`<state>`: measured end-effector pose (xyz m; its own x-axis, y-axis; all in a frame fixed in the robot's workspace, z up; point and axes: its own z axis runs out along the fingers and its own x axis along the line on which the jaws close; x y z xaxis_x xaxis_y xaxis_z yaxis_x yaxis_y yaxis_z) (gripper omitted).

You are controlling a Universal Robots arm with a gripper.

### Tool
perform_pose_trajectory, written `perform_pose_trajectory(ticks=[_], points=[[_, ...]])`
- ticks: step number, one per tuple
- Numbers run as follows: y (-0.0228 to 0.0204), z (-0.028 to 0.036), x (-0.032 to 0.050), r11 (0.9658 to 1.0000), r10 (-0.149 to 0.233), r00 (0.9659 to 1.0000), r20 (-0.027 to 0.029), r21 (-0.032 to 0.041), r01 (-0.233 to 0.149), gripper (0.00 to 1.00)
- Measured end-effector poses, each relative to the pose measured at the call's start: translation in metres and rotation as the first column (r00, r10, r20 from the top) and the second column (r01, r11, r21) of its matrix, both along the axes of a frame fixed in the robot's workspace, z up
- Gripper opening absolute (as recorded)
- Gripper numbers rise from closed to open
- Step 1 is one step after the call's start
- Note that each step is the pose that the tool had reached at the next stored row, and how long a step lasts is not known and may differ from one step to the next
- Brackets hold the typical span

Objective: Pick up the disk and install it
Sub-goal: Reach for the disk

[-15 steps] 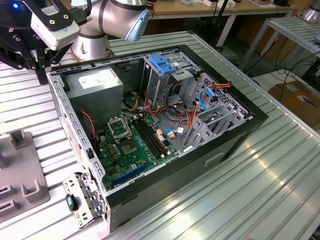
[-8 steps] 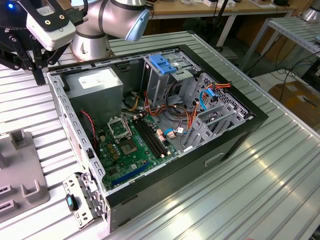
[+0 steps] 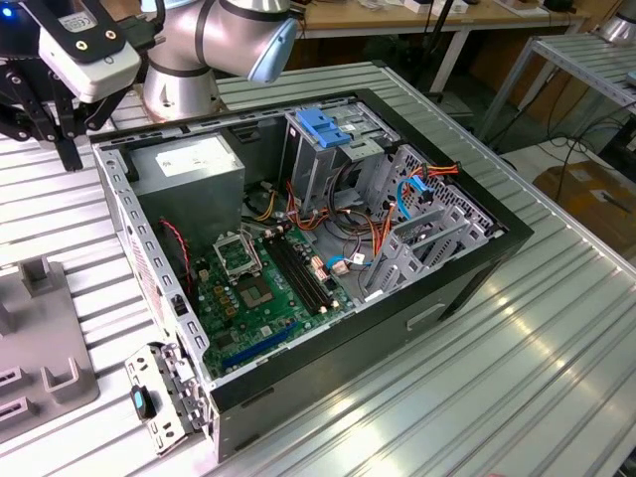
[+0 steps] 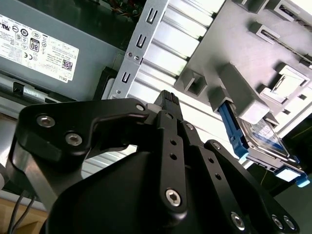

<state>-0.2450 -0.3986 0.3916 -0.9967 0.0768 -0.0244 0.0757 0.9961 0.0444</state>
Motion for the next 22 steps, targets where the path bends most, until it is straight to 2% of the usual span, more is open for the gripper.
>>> perform_pose_trajectory(ticks=[15,20,22], points=[[0.0,-0.0001,-0.0061,1.0,0.0,1.0,0.0,0.0,0.0,0.11],[0.0014,-0.0003,-0.0171,1.0,0.0,1.0,0.0001,0.0,0.0,0.11],[0.0027,-0.0004,-0.0269,1.0,-0.001,1.0,0.0,0.0,0.001,0.11]])
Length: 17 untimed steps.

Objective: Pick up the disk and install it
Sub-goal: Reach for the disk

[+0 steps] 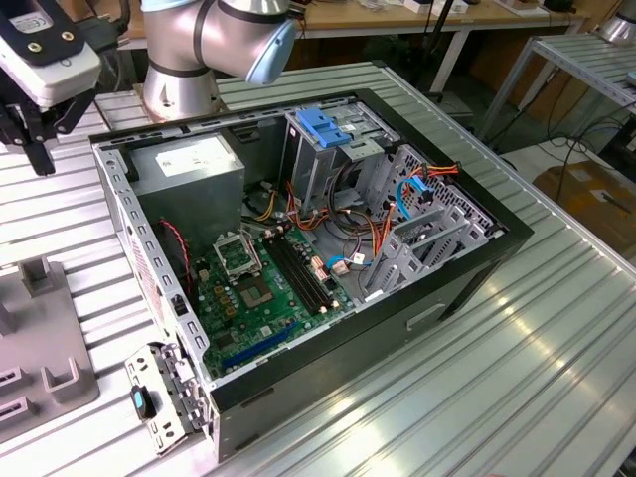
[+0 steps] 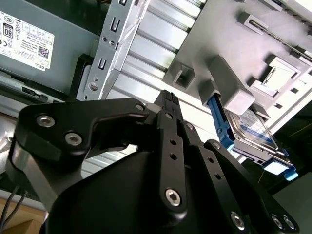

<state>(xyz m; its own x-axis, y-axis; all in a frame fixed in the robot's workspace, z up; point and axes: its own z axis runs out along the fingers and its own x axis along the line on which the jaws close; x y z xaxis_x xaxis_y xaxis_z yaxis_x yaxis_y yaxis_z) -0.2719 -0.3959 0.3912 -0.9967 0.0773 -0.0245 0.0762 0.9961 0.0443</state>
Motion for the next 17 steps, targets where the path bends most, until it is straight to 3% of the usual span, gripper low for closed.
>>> perform_pose_trajectory(ticks=[4,17], points=[[0.0019,-0.0002,-0.0141,1.0,-0.001,1.0,-0.0001,0.0,0.001,0.11],[0.0047,-0.0005,-0.0422,1.0,-0.001,1.0,0.0,0.0,0.001,0.11]])
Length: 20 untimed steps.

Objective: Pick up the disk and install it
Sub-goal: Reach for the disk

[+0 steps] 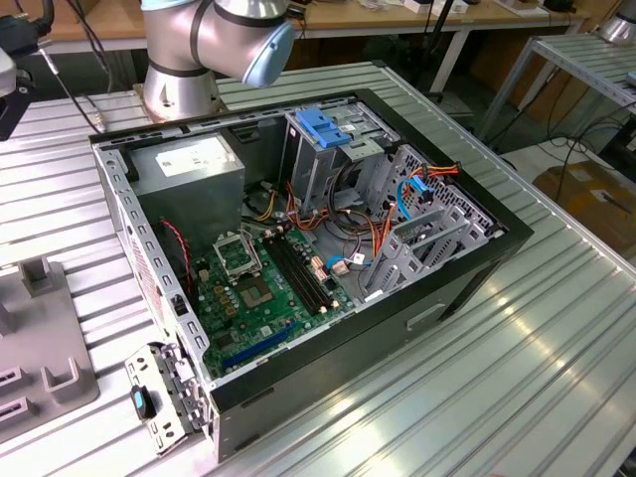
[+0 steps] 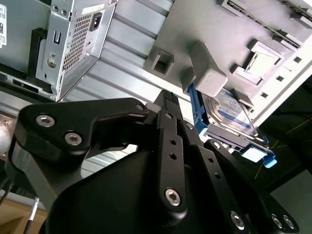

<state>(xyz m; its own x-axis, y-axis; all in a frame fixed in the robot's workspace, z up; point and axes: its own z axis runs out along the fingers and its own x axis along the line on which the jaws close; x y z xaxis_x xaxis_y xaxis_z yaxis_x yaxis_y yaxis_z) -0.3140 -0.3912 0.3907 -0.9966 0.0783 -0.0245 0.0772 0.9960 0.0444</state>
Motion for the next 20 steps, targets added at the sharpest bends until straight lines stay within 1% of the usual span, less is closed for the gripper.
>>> perform_pose_trajectory(ticks=[7,9,14,20], points=[[0.0008,0.0,-0.0111,1.0,0.0,1.0,0.0,-0.0001,0.0,0.11],[0.0009,-0.0001,-0.013,1.0,0.0,1.0,0.0,0.0,0.0,0.11],[0.0009,0.0,-0.0149,1.0,0.0,1.0,0.0,0.0,0.0,0.11],[0.0009,0.0,-0.015,1.0,0.0,1.0,0.0,0.0,0.0,0.11]])
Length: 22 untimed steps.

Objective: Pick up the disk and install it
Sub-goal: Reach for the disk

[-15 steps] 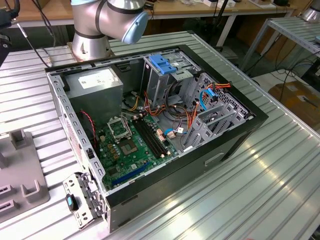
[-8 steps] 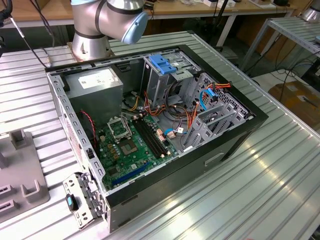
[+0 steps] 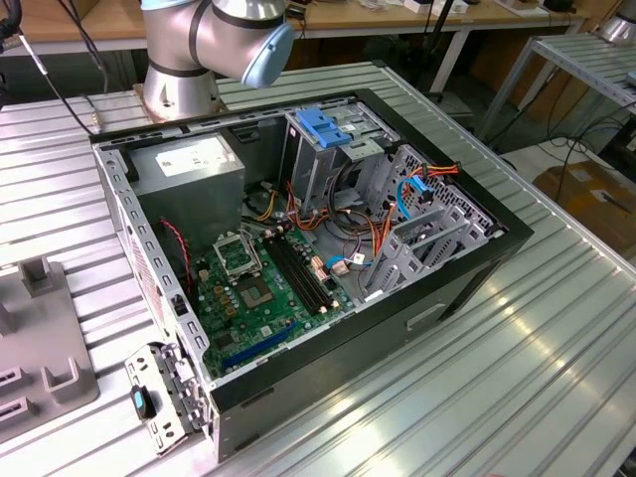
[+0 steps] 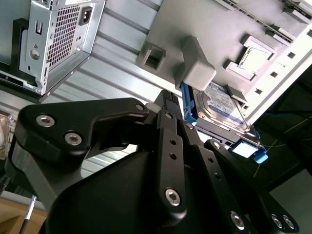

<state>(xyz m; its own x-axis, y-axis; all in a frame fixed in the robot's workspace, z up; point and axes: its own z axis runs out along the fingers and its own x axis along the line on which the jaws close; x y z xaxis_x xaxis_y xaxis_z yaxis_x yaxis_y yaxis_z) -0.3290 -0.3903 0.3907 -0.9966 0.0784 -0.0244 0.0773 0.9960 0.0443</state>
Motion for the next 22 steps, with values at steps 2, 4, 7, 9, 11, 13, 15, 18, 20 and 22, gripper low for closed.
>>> perform_pose_trajectory(ticks=[2,4,7,9,11,13,15,18,20,22], points=[[0.0,0.0,-0.0001,1.0,0.0,1.0,0.0,0.0,0.0,0.11],[0.0,-0.0001,-0.0015,1.0,0.0,1.0,0.0,0.0001,0.0,0.11],[0.0,-0.0002,-0.005,1.0,0.0,1.0,0.0,0.0,0.0,0.11],[0.0,-0.0003,-0.0083,1.0,0.0,1.0,0.0001,0.0,0.0,0.11],[0.0,-0.0003,-0.0116,1.0,0.0,1.0,0.0,0.0,0.0,0.11],[0.0,-0.0004,-0.0146,1.0,0.0,1.0,0.0001,0.0,0.0,0.11],[0.0,-0.0005,-0.0176,1.0,0.0,1.0,0.0001,0.0,0.0,0.11],[0.0,-0.0005,-0.0209,1.0,0.0,1.0,0.0,0.0,0.0,0.11],[0.0001,-0.0005,-0.021,1.0,0.0,1.0,0.0,0.0,0.0,0.11],[0.0001,-0.0005,-0.021,1.0,0.0,1.0,0.0001,0.0001,0.0,0.11]])
